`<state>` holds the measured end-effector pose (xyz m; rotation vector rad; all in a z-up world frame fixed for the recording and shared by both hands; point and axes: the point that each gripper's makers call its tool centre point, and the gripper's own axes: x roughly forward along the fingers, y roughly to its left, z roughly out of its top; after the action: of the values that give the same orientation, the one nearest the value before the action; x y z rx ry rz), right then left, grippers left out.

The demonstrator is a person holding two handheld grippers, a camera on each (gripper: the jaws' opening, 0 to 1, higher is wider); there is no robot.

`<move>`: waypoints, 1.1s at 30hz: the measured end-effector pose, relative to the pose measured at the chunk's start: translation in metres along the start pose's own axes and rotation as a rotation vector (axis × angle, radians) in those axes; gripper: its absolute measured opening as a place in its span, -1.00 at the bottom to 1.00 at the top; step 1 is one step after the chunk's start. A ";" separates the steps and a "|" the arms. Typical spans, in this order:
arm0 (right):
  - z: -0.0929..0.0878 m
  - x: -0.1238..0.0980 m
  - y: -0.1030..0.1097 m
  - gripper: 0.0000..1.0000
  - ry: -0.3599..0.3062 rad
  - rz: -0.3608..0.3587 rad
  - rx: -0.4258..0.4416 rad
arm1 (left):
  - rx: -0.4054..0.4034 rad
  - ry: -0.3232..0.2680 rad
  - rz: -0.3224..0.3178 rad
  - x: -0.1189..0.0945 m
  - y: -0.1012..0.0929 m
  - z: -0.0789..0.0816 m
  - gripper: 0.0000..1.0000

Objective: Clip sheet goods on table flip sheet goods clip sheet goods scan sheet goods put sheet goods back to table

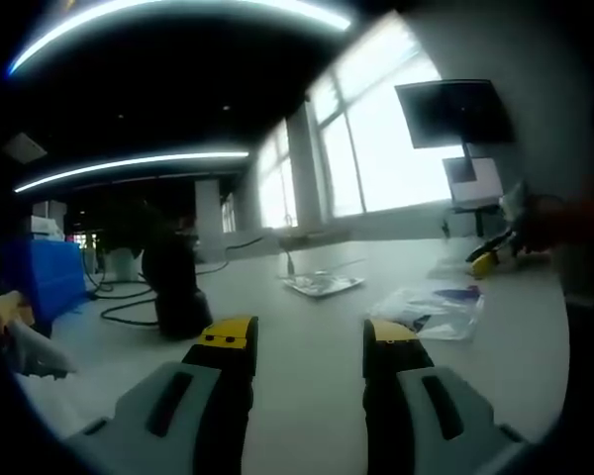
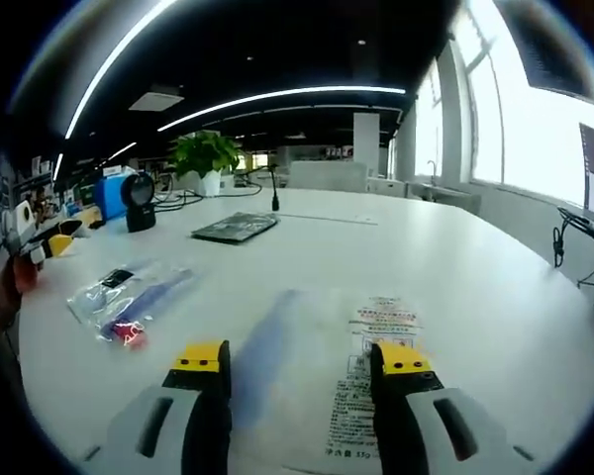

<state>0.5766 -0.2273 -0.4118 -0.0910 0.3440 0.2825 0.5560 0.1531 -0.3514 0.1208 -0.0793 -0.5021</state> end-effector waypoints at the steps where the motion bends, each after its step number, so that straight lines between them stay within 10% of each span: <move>1: 0.004 0.000 0.002 0.06 -0.015 0.010 0.007 | -0.001 0.000 0.002 0.000 0.000 0.000 -0.30; 12: 0.054 -0.012 -0.017 0.02 -0.118 0.078 -0.035 | -0.005 -0.001 0.000 0.000 0.000 0.000 -0.30; 18: 0.056 -0.004 -0.043 -0.03 -0.079 0.063 -0.172 | -0.004 -0.002 0.001 0.000 0.000 0.001 -0.30; 33: 0.051 0.016 -0.109 -0.15 -0.012 0.060 -0.093 | -0.006 0.001 0.004 0.000 0.001 0.000 -0.30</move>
<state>0.6382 -0.3206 -0.3649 -0.1700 0.3218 0.3582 0.5566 0.1534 -0.3513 0.1146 -0.0771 -0.4985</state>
